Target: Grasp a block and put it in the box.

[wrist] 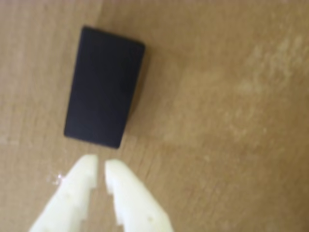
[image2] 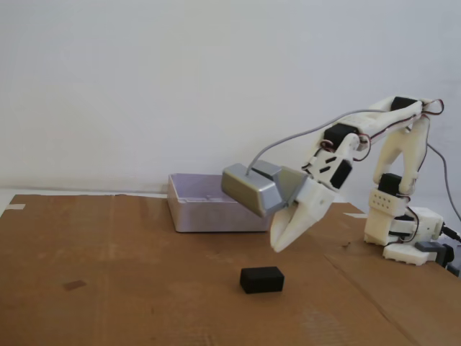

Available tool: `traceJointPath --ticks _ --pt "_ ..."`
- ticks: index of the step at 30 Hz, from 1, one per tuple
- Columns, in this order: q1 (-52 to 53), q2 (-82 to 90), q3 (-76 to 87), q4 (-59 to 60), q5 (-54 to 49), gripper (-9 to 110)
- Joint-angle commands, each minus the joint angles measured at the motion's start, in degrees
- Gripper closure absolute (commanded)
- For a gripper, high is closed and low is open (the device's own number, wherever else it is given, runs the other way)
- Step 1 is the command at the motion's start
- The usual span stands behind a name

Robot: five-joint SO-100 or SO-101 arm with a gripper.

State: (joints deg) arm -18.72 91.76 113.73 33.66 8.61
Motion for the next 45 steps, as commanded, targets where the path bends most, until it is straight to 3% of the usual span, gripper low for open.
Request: traceJointPath --ticks 1,39,45 --pt "0.1 0.1 -9.3 -2.5 0.1 101" --pt "-0.5 -5.1 -12.5 -2.5 0.1 101" --pt "-0.7 -5.0 -12.7 -2.6 0.1 87"
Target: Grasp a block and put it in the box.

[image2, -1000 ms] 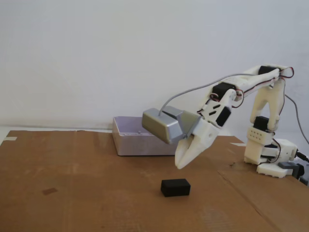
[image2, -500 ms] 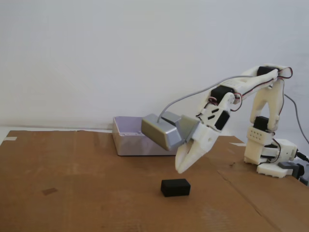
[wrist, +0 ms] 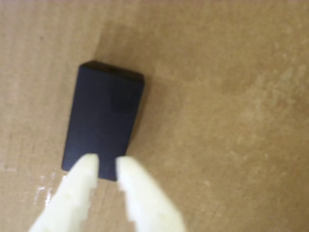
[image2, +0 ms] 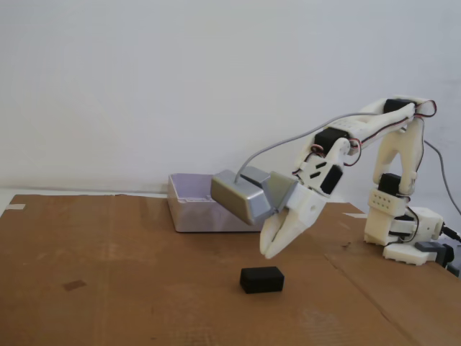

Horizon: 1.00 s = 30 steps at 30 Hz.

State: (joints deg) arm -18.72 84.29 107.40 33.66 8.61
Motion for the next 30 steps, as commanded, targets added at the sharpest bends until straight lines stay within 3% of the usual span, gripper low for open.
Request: traceJointPath --ticks 1,11,30 --pt "-0.7 2.5 -6.4 -2.6 0.1 85" --pt "-0.9 2.1 -6.4 -5.9 -0.1 78" --pt "-4.6 -3.4 -9.0 -8.9 -0.4 78"
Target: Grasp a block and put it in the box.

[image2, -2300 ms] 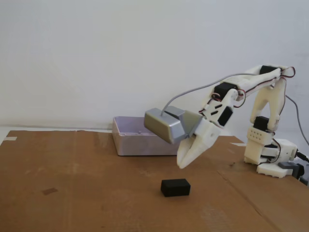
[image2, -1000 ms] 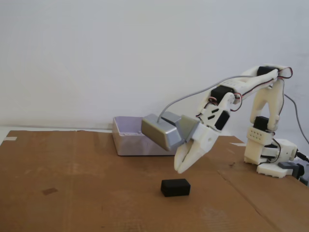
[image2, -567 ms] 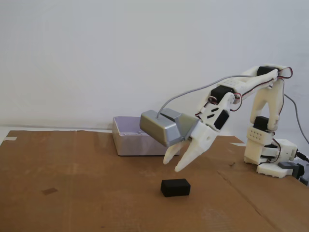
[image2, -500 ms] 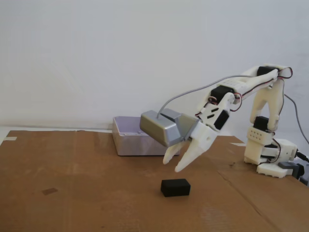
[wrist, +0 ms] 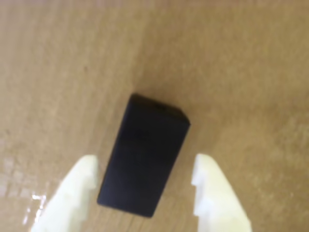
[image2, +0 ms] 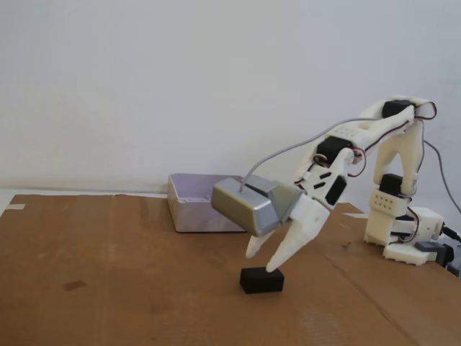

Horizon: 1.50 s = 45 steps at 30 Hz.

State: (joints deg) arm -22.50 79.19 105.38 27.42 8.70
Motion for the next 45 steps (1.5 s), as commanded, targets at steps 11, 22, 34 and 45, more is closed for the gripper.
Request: traceJointPath --ticks 11,22,34,45 --pt "-0.8 0.9 -5.7 -2.5 -0.6 78" --pt "-0.5 0.7 -4.8 -2.5 -0.6 66" --pt "-0.5 0.6 -3.9 0.3 -0.2 62" --pt "-0.3 0.2 -1.8 0.4 0.0 63"
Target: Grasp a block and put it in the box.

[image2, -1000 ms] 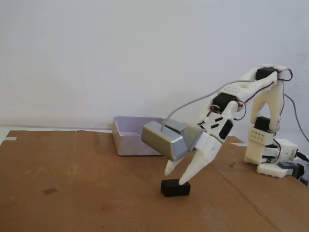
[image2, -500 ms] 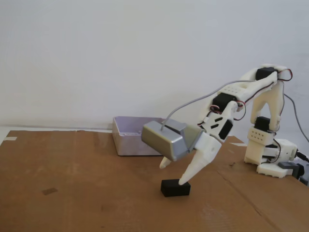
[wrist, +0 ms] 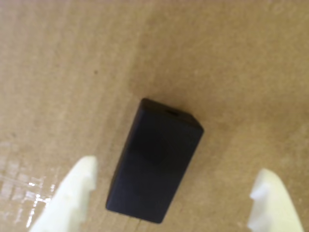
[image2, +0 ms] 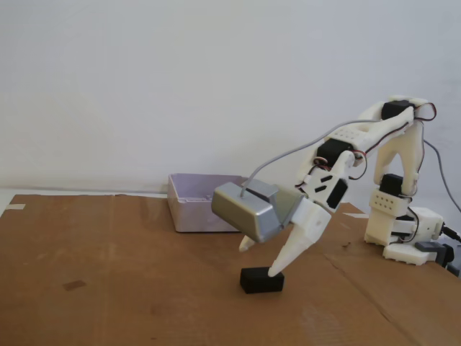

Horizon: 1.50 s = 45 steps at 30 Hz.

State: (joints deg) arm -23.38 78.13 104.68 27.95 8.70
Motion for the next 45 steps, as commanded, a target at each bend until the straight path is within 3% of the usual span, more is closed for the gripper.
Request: traceJointPath --ticks 1,45 --pt "0.5 1.2 -1.0 -0.2 0.0 63" --pt "-1.4 -3.3 1.1 -6.9 1.9 63"
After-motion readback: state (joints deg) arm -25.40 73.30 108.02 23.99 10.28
